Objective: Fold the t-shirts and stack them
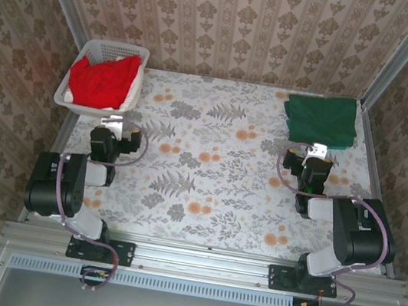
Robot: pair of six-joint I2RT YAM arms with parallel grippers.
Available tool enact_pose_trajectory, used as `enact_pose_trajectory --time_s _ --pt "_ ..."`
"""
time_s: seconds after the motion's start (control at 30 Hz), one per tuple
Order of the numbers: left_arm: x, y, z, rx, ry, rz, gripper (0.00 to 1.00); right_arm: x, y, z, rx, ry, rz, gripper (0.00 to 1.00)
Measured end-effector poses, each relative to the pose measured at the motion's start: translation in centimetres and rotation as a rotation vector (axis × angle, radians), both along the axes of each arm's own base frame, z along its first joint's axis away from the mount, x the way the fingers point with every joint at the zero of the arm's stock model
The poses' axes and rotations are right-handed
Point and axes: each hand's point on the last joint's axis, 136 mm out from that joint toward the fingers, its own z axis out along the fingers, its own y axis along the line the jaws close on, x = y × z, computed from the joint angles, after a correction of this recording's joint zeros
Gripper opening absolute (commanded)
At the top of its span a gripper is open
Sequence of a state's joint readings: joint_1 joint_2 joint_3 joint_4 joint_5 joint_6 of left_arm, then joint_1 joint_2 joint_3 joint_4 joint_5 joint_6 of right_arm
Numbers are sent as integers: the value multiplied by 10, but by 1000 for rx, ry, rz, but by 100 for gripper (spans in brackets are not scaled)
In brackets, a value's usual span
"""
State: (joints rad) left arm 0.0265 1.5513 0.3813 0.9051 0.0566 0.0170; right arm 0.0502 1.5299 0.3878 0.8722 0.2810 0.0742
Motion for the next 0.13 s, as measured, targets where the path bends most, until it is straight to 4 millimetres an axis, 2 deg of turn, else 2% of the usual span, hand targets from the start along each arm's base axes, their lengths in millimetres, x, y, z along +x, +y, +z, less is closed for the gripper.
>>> enact_pose_trajectory --time_s 0.13 --pt "0 0 0 3 0 -1 100 0 0 0 0 0 1 100"
